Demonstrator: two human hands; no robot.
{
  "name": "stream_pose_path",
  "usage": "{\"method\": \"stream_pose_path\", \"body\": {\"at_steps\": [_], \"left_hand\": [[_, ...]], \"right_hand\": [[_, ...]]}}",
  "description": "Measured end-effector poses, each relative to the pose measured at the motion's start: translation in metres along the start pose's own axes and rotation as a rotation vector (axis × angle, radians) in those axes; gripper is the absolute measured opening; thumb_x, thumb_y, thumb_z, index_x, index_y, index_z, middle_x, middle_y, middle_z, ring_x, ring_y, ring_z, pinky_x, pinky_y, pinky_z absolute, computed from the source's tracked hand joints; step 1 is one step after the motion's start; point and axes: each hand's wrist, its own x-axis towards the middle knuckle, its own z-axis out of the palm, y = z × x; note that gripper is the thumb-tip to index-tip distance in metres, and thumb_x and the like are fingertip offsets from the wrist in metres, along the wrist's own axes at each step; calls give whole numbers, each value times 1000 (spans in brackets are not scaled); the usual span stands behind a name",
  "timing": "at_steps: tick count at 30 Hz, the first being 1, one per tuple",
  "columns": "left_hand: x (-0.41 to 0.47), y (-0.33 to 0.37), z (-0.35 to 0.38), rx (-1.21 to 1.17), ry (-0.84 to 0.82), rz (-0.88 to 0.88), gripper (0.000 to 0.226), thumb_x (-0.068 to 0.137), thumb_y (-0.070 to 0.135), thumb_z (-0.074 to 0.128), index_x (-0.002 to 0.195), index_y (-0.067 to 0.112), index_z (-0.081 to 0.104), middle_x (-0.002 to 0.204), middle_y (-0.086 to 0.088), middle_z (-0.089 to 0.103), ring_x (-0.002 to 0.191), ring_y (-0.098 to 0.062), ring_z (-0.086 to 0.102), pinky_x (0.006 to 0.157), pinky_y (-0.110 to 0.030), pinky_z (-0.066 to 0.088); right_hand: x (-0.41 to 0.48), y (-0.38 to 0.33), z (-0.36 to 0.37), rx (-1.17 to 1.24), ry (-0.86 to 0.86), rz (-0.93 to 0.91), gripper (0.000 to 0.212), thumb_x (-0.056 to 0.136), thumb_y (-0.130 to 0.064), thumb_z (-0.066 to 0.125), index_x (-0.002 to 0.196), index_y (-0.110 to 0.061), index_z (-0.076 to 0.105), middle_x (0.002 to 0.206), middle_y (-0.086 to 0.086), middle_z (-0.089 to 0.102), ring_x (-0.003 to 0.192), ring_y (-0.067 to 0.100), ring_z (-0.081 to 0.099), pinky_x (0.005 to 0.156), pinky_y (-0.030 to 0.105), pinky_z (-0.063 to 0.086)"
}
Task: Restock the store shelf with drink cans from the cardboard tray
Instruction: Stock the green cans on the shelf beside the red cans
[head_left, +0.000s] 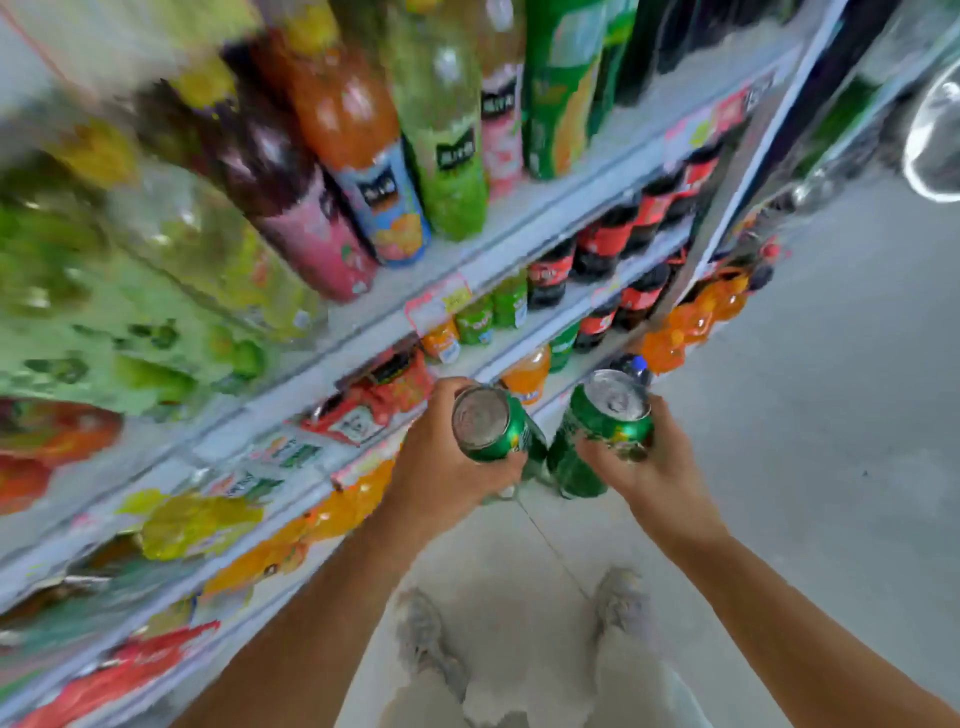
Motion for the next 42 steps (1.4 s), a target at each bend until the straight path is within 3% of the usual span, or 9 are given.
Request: {"method": "stream_pose_path", "body": {"at_steps": [5, 10, 14, 19, 25, 29, 33, 37, 42], "left_hand": [[-53, 81, -98, -231, 221, 51, 67, 57, 26, 84, 115, 26, 52, 102, 16, 68, 93, 6, 63, 79, -11, 47], [-105, 119, -183, -368, 435, 161, 58, 52, 39, 80, 104, 31, 56, 97, 29, 67, 88, 8, 63, 75, -8, 47], [-146, 132, -252, -417, 612, 239, 56, 53, 49, 77, 106, 47, 60, 100, 24, 70, 93, 2, 67, 78, -18, 54], [-172, 123, -326, -385, 786, 304, 42, 64, 50, 70, 105, 43, 64, 99, 12, 73, 92, -9, 70, 78, -30, 58], [-156, 92, -363, -340, 818, 295, 31, 84, 17, 75, 105, 34, 59, 92, 20, 72, 88, 2, 68, 70, -15, 53], [-141, 88, -374, -305, 860, 258, 45, 70, 51, 68, 111, 36, 57, 101, 18, 71, 94, -4, 69, 80, -32, 58], [-128, 81, -377, -332, 887, 281, 45, 74, 54, 64, 115, 36, 59, 108, 8, 71, 102, -17, 68, 88, -53, 55], [-123, 71, -375, -283, 932, 280, 39, 76, 57, 60, 112, 42, 59, 111, 10, 70, 107, -17, 66, 91, -54, 52], [-119, 70, -375, -255, 937, 289, 64, 76, 69, 59, 127, 29, 58, 121, 7, 68, 115, -20, 63, 95, -54, 50]], "right_hand": [[-44, -130, 30, 124, -173, -251, 36, 79, -25, 76, 107, -40, 58, 97, -15, 72, 91, 1, 67, 77, 22, 52], [-83, -227, 73, 104, -358, -447, 60, 61, -55, 70, 118, -43, 56, 108, -13, 69, 100, 9, 66, 87, 45, 55], [-111, -296, 115, 114, -483, -629, 55, 60, -52, 76, 111, -52, 55, 107, -16, 69, 98, 5, 66, 84, 36, 55], [-121, -363, 172, 151, -588, -763, 59, 66, -40, 78, 119, -39, 53, 114, -13, 66, 107, 5, 63, 91, 31, 53], [-65, -391, 243, 35, -501, -809, 61, 69, -41, 82, 123, -34, 54, 118, -12, 64, 110, 6, 60, 100, 41, 49], [-34, -406, 273, -37, -488, -779, 64, 70, -38, 82, 127, -28, 53, 116, -10, 65, 107, 6, 61, 99, 39, 49], [-14, -417, 299, -43, -463, -771, 66, 72, -29, 83, 130, -18, 54, 117, -3, 66, 105, 10, 63, 97, 36, 51], [4, -424, 320, -42, -452, -752, 62, 72, -30, 83, 126, -15, 57, 114, -1, 68, 101, 11, 65, 94, 36, 53], [17, -427, 325, -155, -509, -769, 66, 77, -24, 80, 132, -14, 46, 114, -5, 59, 99, 6, 57, 77, 6, 46]]}}
